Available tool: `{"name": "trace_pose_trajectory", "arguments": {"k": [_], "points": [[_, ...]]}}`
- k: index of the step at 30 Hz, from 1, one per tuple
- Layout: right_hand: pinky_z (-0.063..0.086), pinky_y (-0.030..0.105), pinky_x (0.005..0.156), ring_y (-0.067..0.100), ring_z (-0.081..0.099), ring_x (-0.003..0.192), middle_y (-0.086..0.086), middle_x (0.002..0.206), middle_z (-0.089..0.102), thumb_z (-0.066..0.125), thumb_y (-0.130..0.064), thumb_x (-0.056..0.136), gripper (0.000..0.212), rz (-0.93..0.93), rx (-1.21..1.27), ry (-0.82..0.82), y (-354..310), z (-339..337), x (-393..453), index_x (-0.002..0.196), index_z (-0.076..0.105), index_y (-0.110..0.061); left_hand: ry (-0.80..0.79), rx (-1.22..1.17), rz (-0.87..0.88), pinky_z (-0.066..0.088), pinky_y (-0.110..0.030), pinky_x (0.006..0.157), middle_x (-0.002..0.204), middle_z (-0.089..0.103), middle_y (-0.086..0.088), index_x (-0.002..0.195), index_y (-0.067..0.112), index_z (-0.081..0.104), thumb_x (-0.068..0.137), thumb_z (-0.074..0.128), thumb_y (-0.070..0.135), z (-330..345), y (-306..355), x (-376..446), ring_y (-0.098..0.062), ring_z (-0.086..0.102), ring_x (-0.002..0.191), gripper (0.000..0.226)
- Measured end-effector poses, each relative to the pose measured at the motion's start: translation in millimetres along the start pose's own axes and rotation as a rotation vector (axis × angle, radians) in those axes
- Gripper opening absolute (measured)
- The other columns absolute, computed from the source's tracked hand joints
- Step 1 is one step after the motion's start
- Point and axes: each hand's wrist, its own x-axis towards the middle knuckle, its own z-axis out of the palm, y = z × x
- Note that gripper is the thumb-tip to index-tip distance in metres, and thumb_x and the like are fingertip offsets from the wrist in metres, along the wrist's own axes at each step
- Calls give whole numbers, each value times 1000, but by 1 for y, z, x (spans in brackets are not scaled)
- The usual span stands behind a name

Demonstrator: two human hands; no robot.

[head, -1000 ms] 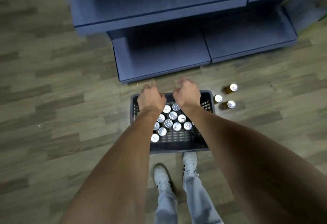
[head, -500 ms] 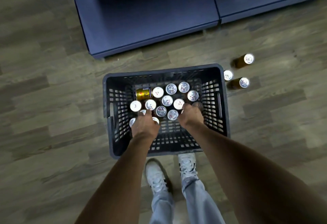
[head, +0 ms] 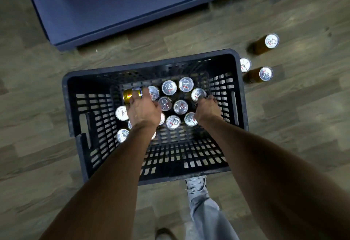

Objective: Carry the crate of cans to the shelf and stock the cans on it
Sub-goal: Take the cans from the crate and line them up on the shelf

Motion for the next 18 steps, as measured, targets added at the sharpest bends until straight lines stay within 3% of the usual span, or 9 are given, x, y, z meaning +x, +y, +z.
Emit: {"name": "trace_pose_trajectory", "arguments": {"k": [5, 9, 13, 16, 18], "points": [[50, 40, 92, 34, 42, 130, 19, 141, 41, 50, -8, 97, 57, -33, -97, 16, 3, 31, 9, 149, 28, -16, -7, 101, -7, 43, -46, 91, 134, 44, -22, 140, 16, 39, 87, 55, 29, 29, -16, 10, -40, 48, 117, 57], [50, 36, 87, 31, 47, 126, 16, 139, 45, 60, -3, 90, 67, -65, -166, 103, 8, 30, 21, 145, 23, -13, -127, 93, -111, 43, -41, 83, 128, 52, -17, 136, 20, 39, 86, 61, 49, 41, -27, 16, -38, 57, 112, 61], [44, 28, 72, 22, 58, 98, 15, 127, 51, 59, -3, 92, 64, -30, -179, 115, 16, 40, 20, 143, 20, -7, -326, 37, -327, 49, -35, 83, 105, 69, -10, 115, 15, 60, 84, 56, 57, 65, -43, 16, -32, 67, 95, 52], [45, 27, 71, 21, 58, 94, 15, 123, 51, 58, 0, 92, 69, -38, -220, 133, 17, 50, 16, 146, 17, -6, -423, 2, -359, 49, -35, 85, 107, 67, -9, 102, 12, 62, 86, 55, 44, 75, -48, 10, -31, 65, 98, 36], [44, 25, 69, 19, 52, 84, 11, 110, 52, 57, 1, 91, 71, -50, -249, 153, 18, 52, 16, 148, 14, -7, -364, 89, -281, 43, -34, 81, 117, 63, -10, 112, 16, 60, 87, 58, 37, 77, -47, 4, -31, 60, 108, 32]]}}
